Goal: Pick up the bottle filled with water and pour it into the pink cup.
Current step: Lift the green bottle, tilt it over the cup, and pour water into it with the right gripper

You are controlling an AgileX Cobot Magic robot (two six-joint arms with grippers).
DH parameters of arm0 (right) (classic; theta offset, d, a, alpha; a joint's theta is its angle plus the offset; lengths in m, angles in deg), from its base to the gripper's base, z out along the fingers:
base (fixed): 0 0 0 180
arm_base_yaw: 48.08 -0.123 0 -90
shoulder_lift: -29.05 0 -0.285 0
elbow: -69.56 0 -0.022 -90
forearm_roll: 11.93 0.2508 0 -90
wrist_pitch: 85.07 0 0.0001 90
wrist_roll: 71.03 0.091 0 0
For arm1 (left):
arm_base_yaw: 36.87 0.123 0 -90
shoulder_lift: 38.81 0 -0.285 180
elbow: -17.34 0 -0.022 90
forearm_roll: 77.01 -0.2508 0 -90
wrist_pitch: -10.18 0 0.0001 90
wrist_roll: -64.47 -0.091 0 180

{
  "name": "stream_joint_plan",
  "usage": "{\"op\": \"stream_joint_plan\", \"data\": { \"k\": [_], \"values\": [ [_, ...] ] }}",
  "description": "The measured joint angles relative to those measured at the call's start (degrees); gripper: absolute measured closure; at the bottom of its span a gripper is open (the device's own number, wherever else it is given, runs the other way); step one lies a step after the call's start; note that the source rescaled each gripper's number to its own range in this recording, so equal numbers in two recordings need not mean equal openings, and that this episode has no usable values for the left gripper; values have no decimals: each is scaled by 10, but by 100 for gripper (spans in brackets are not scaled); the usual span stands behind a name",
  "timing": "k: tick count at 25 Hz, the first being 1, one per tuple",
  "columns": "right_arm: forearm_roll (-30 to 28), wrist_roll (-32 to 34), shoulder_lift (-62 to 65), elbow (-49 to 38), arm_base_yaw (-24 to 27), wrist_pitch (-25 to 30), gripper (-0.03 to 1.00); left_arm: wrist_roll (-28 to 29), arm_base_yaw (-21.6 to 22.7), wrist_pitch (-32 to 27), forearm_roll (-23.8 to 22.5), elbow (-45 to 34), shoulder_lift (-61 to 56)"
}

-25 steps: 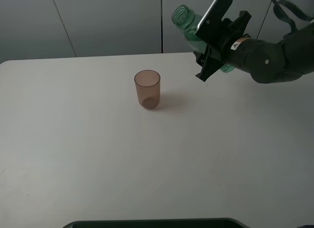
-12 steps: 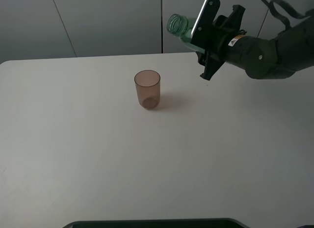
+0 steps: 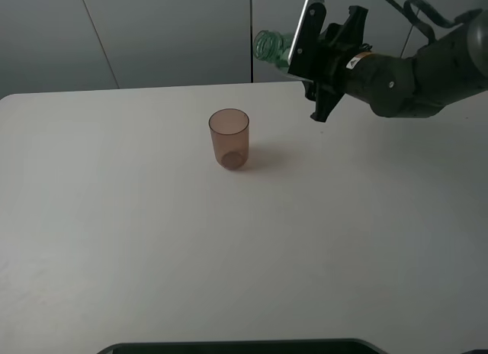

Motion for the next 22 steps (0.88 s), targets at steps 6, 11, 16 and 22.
{"op": "stream_joint_plan", "data": {
  "k": [6,11,16,22],
  "values": [
    [6,-49,-22,7,0,-5,97,0,0,0,0,0,-1],
    [13,-91,-25,7,0,-12,97,0,0,0,-1,0,-1],
    [13,-120,-25,7,0,-23,97,0,0,0,-1,0,0],
    [18,-134,-25,7,-10,-27,97,0,0,0,-1,0,0]
  ]
}}
